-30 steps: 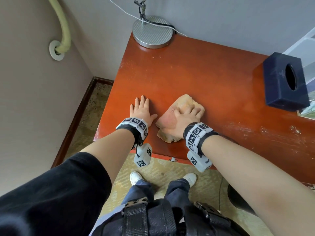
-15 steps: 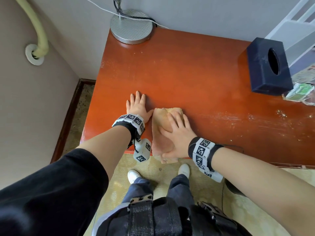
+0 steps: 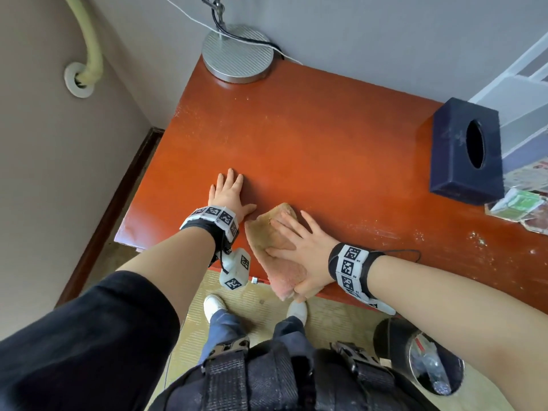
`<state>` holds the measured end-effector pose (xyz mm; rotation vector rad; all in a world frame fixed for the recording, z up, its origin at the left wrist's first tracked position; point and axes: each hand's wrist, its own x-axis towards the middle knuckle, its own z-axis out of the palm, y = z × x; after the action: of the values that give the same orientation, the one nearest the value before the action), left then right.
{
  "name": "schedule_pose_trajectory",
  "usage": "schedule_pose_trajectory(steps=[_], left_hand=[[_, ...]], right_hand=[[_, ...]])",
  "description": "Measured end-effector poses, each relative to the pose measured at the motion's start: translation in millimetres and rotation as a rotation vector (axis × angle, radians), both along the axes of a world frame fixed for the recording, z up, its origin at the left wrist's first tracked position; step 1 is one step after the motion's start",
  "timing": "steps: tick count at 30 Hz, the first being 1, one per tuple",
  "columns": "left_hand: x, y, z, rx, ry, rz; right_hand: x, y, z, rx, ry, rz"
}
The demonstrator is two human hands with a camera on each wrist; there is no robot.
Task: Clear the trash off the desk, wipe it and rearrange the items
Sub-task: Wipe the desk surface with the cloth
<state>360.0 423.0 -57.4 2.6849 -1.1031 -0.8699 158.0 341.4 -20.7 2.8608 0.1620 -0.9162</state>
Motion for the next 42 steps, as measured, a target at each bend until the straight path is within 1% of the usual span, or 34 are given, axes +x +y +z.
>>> schedule_pose_trajectory(steps=[5,9,11,17,21,26,29,32,34,37,39,42], left_hand=[[0,-4,5,0.056,0.016,0.005],[1,-5,7,0.101,0.031,-0.010],[2,-6,8,0.126,0.029,-0.017],[4,-18,16,0.255,0.050,-0.025],[5,-24,17,0.305,0.046,-0.019],[4,-23,16,0.292,0.049,-0.012],[4,-19,14,0.258,0.035,-0.015],[1,-13,13,0.181,0.062,0.010],[-5,-11,11,0.140,0.046,0.027],[-20,-16,9,0.129,0.005,0.050],[-30,-21,7,0.140,0.006,0.039],[-42,-26,6,0.142,0.002,-0.031]], right_hand=[[5,-21,-1,-0.019,0.009,0.106],[8,-29,-5,-0.024,0.008,0.122],[10,-35,-6,-0.017,-0.009,0.098],[25,-55,-6,-0.020,-0.033,-0.078],[37,-65,-6,0.008,-0.039,-0.288],[46,-75,-4,0.010,-0.088,-0.622],[44,-73,-3,-0.001,-0.106,-0.749],[38,-62,-1,0.001,-0.111,-0.869],[31,-52,0,-0.003,-0.118,-0.943],[16,-37,-3,-0.017,-0.134,-0.981],[4,-25,-6,-0.026,-0.133,-0.960],[-14,-11,-12,-0.021,-0.117,-0.899]])
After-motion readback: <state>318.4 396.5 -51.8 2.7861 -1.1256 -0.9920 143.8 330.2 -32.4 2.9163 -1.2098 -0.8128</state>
